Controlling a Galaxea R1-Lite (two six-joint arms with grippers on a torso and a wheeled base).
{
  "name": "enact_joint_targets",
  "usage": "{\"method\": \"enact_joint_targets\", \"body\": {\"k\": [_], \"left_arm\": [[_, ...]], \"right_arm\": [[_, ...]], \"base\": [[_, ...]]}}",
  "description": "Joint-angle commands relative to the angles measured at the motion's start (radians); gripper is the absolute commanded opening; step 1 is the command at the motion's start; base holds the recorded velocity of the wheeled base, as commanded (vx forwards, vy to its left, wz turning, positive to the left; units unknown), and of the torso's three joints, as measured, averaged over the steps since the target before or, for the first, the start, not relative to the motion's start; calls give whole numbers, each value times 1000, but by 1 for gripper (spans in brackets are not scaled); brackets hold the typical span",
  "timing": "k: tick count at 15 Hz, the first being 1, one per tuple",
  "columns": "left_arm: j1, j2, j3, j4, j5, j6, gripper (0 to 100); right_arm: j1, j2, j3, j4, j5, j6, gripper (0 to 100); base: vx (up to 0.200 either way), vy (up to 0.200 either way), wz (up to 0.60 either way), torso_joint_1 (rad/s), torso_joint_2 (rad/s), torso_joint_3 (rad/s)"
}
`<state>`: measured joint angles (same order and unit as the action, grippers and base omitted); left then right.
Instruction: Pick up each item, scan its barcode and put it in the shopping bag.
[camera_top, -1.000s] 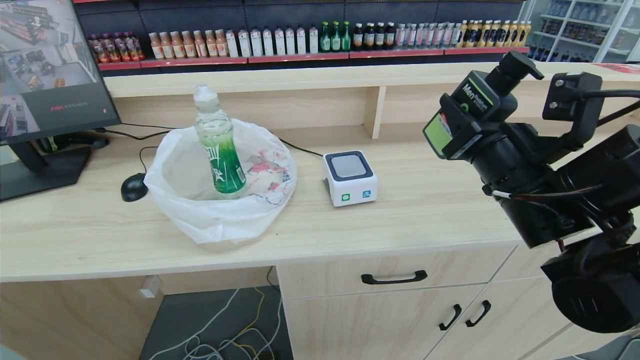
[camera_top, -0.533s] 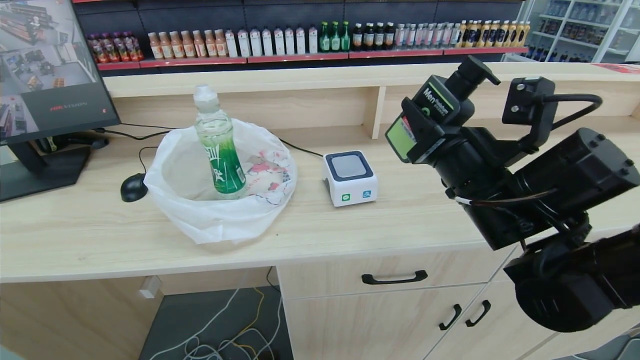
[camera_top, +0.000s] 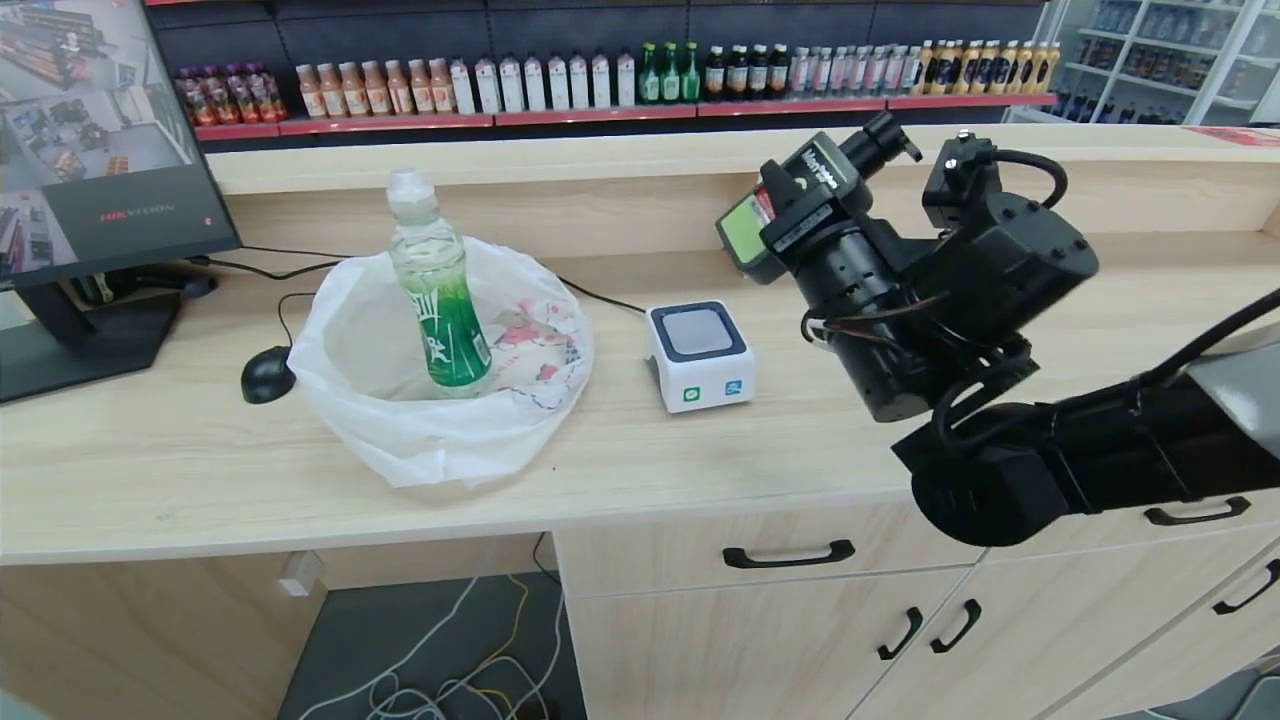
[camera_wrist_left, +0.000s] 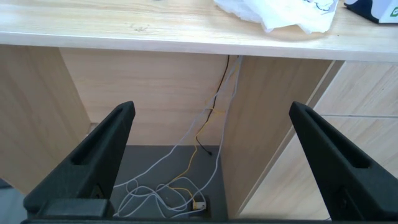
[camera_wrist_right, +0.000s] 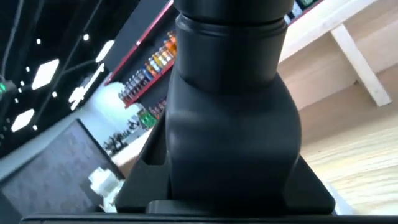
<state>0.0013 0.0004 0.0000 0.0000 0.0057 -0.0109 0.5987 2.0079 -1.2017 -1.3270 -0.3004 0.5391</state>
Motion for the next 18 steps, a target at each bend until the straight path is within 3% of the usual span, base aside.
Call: {"method": "enact_joint_targets", "body": {"k": [1, 4, 7, 18], "left_arm": [[0, 0, 0, 0, 0, 0, 100], [0, 0, 0, 0, 0, 0, 100], [0, 0, 0, 0, 0, 0, 100], [0, 0, 0, 0, 0, 0, 100]], "right_arm": [[3, 72, -147, 88, -66, 102, 0], [1, 134, -254, 175, -105, 220, 0], [-2, 166, -256, 207, -111, 289, 0], [3, 252, -277, 249, -112, 312, 0]], "base": [[0, 0, 0, 0, 0, 0], [0, 0, 0, 0, 0, 0], [0, 0, 0, 0, 0, 0], [0, 0, 0, 0, 0, 0]]}}
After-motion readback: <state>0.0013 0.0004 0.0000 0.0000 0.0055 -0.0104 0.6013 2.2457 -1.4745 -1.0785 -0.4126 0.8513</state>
